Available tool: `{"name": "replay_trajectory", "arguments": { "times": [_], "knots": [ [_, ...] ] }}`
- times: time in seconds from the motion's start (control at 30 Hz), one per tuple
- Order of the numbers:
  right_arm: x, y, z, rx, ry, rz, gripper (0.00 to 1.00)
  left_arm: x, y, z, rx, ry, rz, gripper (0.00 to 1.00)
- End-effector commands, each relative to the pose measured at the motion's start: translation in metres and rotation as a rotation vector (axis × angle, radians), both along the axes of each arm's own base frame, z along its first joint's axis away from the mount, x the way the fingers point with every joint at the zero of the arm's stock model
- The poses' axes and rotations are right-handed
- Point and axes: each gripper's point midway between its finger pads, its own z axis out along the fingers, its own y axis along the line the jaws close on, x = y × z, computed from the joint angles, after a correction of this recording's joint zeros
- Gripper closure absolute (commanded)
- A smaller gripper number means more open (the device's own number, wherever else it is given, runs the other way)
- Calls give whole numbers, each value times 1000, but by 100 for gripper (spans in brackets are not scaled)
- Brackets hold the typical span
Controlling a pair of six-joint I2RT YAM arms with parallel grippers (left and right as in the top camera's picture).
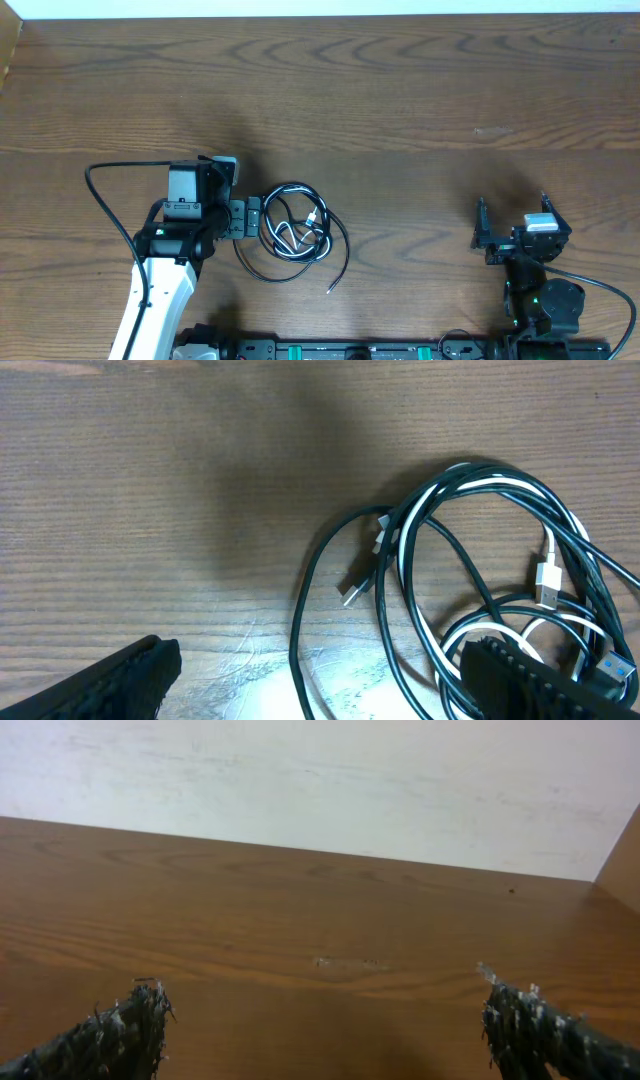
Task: Untangle cables
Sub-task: 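Move the left gripper forward over the tangled black and white cables, then lower the left gripper onto the cable bundle and close on the loops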
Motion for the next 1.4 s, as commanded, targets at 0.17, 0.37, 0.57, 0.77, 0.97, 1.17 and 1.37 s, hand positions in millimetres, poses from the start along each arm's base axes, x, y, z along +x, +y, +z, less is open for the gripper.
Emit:
{"name": "replay_trajectory", "arguments": {
  "times": [0.17, 0.37, 0.57, 0.77, 0.97, 1.17, 1.37],
  "knots": [
    [0, 3, -1, -10, 3, 14, 1, 5, -1, 8, -8, -17, -5, 5],
    [0, 3, -1, -10, 3, 14, 1, 5, -1, 8, -8, -18, -5, 5],
    [0, 3, -1, -10, 3, 14, 1, 6, -1, 9, -9, -25, -5, 5],
    [0, 3, -1, -10, 3, 14, 1, 3, -4, 7, -20, -9, -12, 5],
    [0, 3, -1, -10, 3, 14, 1, 5, -4, 8, -34, -16, 12, 5],
    [0, 3, -1, -10, 3, 14, 1, -6, -2, 0, -33, 71, 36, 5],
    [0, 3, -1, -10, 3, 14, 1, -6, -5, -6, -31, 183, 36, 5]
  ]
}}
